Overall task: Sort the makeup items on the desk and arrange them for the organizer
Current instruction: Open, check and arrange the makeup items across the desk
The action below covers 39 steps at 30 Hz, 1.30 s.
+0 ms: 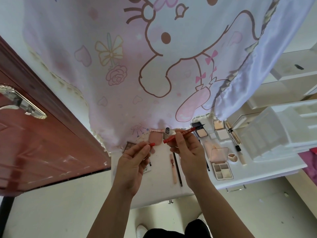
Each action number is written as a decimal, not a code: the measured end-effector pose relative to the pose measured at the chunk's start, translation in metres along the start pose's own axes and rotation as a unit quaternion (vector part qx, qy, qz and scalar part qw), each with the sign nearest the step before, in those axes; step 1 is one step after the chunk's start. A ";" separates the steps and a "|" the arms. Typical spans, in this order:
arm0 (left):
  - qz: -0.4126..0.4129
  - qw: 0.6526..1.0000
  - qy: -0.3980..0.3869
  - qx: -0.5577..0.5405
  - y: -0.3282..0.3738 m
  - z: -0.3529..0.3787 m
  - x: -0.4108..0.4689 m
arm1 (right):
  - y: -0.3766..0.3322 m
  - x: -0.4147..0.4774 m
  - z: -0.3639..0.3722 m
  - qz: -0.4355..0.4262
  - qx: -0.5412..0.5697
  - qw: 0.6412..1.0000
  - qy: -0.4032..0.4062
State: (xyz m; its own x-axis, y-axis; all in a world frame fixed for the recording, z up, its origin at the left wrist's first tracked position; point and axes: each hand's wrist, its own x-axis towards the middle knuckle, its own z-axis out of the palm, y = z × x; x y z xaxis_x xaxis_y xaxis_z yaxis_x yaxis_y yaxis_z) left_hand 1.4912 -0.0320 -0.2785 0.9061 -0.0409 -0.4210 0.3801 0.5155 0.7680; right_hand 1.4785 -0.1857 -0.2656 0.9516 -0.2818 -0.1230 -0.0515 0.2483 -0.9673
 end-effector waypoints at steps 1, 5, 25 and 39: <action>0.000 1.000 -0.003 0.003 -0.001 0.001 -0.001 | 0.000 0.000 0.000 -0.001 0.000 1.000 -0.002; -0.004 1.000 -0.001 0.000 -0.002 0.005 -0.002 | 0.002 -0.002 0.003 0.006 0.001 1.000 -0.021; 0.000 1.000 -0.001 0.030 -0.006 0.011 -0.003 | 0.010 0.004 -0.004 0.060 0.060 0.996 -0.002; -0.013 0.996 0.065 -0.052 0.006 0.008 0.014 | 0.018 -0.004 -0.020 -0.063 -0.270 0.959 -0.063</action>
State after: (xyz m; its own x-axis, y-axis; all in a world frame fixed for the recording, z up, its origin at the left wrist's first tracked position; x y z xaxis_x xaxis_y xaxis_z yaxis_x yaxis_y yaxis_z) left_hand 1.5077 -0.0363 -0.2763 0.8622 0.0533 -0.5038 0.3749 0.6018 0.7052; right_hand 1.4678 -0.1987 -0.2873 0.9878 -0.1559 -0.0019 -0.0502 -0.3064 -0.9506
